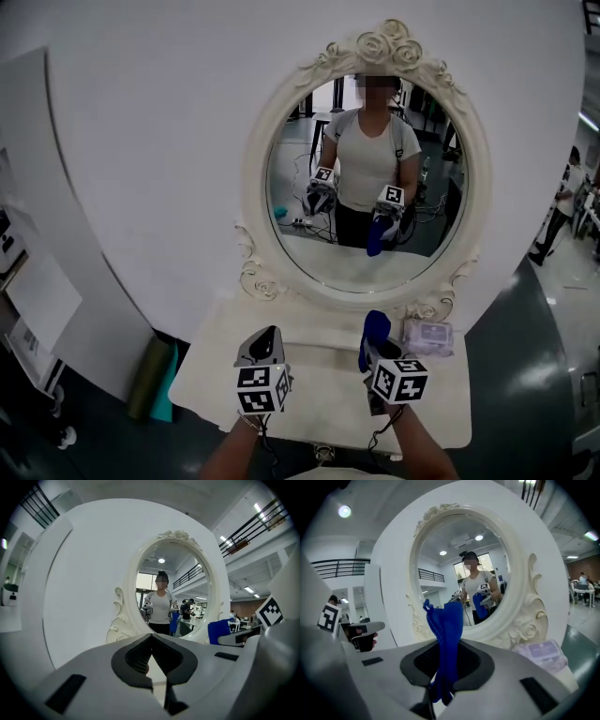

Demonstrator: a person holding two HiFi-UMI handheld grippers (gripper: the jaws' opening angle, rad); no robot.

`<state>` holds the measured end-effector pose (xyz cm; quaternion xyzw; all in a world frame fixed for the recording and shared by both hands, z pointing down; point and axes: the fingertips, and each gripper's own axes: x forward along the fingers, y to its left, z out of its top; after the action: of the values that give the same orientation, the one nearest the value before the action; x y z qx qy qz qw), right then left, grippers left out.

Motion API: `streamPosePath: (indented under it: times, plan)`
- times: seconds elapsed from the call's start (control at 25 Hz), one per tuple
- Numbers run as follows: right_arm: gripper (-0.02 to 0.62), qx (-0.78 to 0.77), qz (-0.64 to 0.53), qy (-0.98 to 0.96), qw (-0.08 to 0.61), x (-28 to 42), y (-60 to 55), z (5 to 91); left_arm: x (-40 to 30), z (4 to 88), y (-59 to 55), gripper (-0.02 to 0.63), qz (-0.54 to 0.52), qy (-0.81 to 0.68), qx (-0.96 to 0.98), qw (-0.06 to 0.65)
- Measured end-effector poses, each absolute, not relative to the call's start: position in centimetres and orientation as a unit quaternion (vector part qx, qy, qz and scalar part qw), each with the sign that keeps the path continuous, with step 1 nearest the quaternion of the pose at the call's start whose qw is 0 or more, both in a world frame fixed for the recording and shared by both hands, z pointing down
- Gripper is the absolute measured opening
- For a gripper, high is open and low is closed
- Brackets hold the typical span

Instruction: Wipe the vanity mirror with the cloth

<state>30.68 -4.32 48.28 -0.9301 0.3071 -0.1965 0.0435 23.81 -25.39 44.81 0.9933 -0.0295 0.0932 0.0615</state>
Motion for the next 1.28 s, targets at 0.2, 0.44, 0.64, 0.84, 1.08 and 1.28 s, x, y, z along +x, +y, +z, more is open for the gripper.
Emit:
streamPosePath:
  times: [0.2, 0.44, 0.64, 0.84, 1.08, 1.28]
  plan:
    - [0.066, -0.913, -0.149, 0.379, -0.029, 32.9, -8.2, 41.5, 27.5, 39.2, -25.8, 0.005, 0.065, -0.009, 0.997, 0.034]
    - [0.066, -0.906, -0.085, 0.375, -0.175, 35.5, -10.4, 33.5, 30.9, 31.6, -26.0, 0.006, 0.032, 0.029, 0.999, 0.031]
    - [0.066, -0.898, -0.024, 0.358, -0.255, 37.0, -11.7, 26.0, 32.7, 26.8, -26.4, 0.005, 0.017, 0.033, 0.999, 0.0]
    - [0.066, -0.879, 0.033, 0.335, -0.338, 38.1, -14.0, 17.8, 34.4, 20.1, -26.5, 0.005, -0.019, 0.024, 0.997, -0.076]
    - [0.066, -0.841, 0.062, 0.294, -0.45, 39.8, -17.4, 11.6, 36.1, 13.2, -29.0, 0.005, -0.027, 0.004, 0.999, -0.034]
    - [0.066, -0.819, 0.088, 0.26, -0.505, 40.9, -19.8, 8.3, 36.3, 10.8, -31.9, 0.005, -0.03, -0.019, 0.999, -0.021]
